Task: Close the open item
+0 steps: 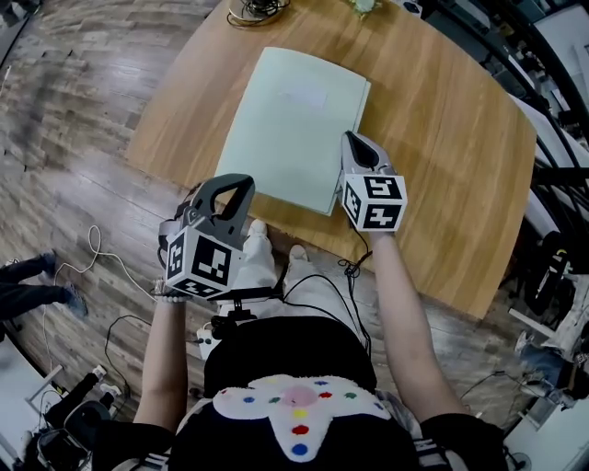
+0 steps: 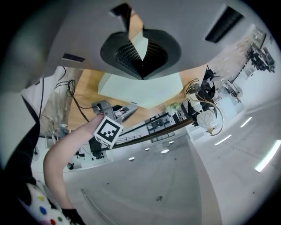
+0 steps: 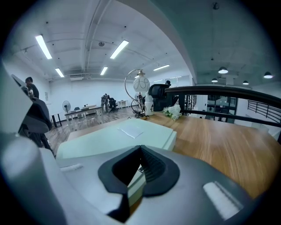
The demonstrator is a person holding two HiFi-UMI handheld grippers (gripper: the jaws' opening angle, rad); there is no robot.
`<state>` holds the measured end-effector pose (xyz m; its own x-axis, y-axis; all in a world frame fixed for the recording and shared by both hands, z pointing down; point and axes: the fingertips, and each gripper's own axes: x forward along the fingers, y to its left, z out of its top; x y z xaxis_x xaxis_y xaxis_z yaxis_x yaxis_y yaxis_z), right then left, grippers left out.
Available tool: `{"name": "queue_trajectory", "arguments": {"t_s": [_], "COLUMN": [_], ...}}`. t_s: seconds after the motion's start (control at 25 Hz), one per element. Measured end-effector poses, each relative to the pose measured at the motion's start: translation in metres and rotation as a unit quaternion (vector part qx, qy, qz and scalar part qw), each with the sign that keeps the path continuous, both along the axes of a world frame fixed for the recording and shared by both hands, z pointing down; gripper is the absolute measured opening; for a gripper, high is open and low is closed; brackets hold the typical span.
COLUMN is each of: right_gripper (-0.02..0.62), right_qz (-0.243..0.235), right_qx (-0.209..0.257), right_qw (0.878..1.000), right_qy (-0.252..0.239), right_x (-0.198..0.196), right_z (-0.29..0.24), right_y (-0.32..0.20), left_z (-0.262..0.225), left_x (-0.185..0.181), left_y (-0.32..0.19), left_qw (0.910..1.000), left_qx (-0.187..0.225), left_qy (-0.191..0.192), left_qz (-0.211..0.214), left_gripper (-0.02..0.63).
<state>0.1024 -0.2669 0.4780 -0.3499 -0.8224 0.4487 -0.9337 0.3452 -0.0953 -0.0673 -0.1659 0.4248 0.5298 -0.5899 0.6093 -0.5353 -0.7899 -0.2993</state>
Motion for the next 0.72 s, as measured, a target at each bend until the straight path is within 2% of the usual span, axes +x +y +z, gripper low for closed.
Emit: {"name": "queue_trajectory", "arguments": {"t_s": [0.16,0.32,0.48,0.72], "right_gripper": [0.008,0.008,0.008,0.008], "right_qz": [0.002,-0.002,-0.014,-0.031], "right_qx": [0.021,0.04,0.075,0.108], "right_qw": [1.0,0.999,0.997,0.994], "right_qy": [-0.007,-0.01,-0.001,-0.013], "right_x": [-0.004,-0.009,-0.017,-0.028], "right_z": [-0.026,-0.052,-0.083,-0.126], "right_y": [0.012,0.028,0.045,0.069], "left_z": [-0.025,-0.054,-0.083,-0.12], "left_x": [0.0,-0.003,-0.004,-0.002], "left_y": [0.0,-0.001,-0.001,0.005], "left_qw": [0.9977,0.9929,0.9881,0.9808], "left_qx": [0.0,0.008,0.024,0.048], "left_qy": [0.062,0.109,0.139,0.176], "left_qz": [-0.028,-0.047,-0.06,-0.068], "left_gripper": [0.006,0.006,0.006,0.006]}}
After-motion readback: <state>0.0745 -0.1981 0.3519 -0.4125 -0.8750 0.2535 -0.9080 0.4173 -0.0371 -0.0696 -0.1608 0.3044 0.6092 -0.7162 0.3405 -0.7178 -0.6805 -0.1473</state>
